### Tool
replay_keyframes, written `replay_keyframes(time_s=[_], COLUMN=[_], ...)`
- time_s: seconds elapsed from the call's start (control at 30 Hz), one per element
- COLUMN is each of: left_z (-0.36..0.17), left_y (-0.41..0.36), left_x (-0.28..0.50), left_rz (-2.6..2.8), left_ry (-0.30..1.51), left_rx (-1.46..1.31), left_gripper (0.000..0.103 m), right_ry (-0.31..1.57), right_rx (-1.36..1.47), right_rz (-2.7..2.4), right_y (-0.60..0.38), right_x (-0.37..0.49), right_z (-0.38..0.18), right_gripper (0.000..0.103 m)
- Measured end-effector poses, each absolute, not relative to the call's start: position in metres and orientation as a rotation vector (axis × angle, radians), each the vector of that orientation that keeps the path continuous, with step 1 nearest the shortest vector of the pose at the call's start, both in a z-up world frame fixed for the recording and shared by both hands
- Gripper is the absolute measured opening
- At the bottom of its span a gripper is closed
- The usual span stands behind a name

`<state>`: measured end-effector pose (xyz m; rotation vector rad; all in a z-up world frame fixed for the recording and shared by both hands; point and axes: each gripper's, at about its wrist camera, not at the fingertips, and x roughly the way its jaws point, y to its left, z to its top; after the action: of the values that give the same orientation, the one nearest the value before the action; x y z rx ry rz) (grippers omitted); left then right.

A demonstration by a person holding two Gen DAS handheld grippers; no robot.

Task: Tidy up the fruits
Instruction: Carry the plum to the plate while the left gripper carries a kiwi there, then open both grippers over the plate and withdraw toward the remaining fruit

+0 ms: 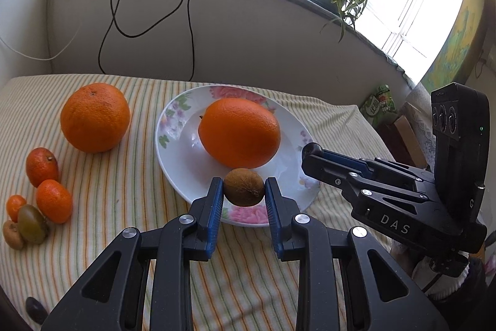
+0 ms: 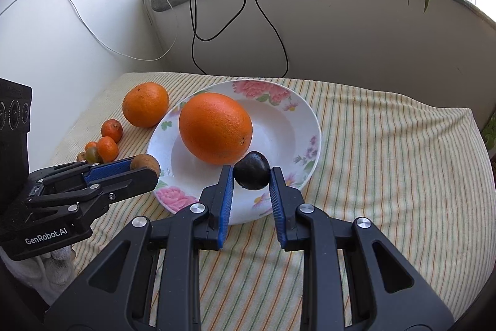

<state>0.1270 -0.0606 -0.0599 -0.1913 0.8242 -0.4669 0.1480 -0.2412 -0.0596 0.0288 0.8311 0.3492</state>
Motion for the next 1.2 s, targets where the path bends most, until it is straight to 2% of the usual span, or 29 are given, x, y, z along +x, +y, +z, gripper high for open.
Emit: replay_keyframes(time_s=[0.27, 0.3, 0.37, 0.53, 0.57, 0.6, 0.67, 0.8, 1.0, 1.2], left_z=[-0.058, -0.058, -0.058, -0.056, -0.055, -0.055, -0.054, -0.051, -0.043, -0.037], left_y=[-0.064, -0.064, -0.065, -0.063, -0.062, -0.061, -0.059, -0.057, -0.052, -0.048], left_x=[0.13, 0.13, 0.13, 0.128, 0.128, 0.127, 0.126, 0.122, 0.114, 0.108], left_rz=[-0.46, -0.458, -0.452, -0.448, -0.448, -0.447, -0.442, -0.43, -0.394, -0.363], left_ry=[0.817, 0.818, 0.815, 0.808, 0.807, 0.806, 0.804, 0.794, 0.768, 0.749], left_rx=[-0.179, -0.176, -0.171, -0.169, -0.167, -0.166, -0.169, -0.164, -0.157, -0.141], left_gripper=[0.026, 0.027, 0.038, 0.038, 0.038, 0.038, 0.038, 0.041, 0.071, 0.076], right_ry=[0.834, 0.835, 0.831, 0.824, 0.821, 0.814, 0.797, 0.788, 0.777, 0.762], right_rx=[0.028, 0.028, 0.023, 0.021, 0.019, 0.018, 0.013, 0.006, 0.008, 0.004], right_rz=[0.348, 0.348, 0.344, 0.333, 0.33, 0.327, 0.319, 0.316, 0.302, 0.295], right_y=[-0.24, -0.241, -0.24, -0.241, -0.241, -0.242, -0.242, -0.242, -0.243, -0.24], right_x=[0.15, 0.15, 0.15, 0.149, 0.149, 0.148, 0.145, 0.142, 0.136, 0.129], right_z=[-0.062, -0.062, -0.062, -0.061, -0.061, -0.06, -0.057, -0.053, -0.049, -0.043], right_gripper=[0.025, 0.025, 0.025, 0.026, 0.034, 0.048, 0.06, 0.067, 0.075, 0.08])
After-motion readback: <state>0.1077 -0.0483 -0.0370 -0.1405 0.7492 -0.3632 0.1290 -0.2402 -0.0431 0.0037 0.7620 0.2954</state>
